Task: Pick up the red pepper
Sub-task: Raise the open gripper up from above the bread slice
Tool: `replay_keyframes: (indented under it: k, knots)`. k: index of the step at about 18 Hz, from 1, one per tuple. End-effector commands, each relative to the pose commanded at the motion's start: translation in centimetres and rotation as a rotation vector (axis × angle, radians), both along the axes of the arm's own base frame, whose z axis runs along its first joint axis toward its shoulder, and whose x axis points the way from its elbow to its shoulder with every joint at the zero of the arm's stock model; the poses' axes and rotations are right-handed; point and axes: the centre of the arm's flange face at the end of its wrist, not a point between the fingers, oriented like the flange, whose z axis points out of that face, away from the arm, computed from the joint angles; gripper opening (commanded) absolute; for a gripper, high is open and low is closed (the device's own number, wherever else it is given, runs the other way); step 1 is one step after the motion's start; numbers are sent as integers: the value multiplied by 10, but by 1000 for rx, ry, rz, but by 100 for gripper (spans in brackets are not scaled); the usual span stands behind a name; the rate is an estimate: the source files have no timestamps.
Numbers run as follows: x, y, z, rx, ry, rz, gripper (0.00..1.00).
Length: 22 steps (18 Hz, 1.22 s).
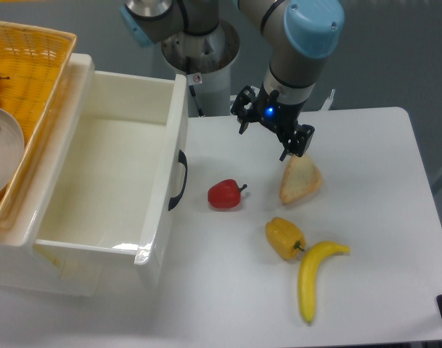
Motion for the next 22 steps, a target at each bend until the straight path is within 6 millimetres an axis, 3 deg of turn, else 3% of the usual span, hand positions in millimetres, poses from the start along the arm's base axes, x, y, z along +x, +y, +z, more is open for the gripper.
replay_keyframes:
  k: [7,12,22]
  knots:
    - [0,2,-3,4,-5,0,100]
    - [-6,14,-23,-2,-26,-10,100]
    - [-23,16,-37,51,-42,19,100]
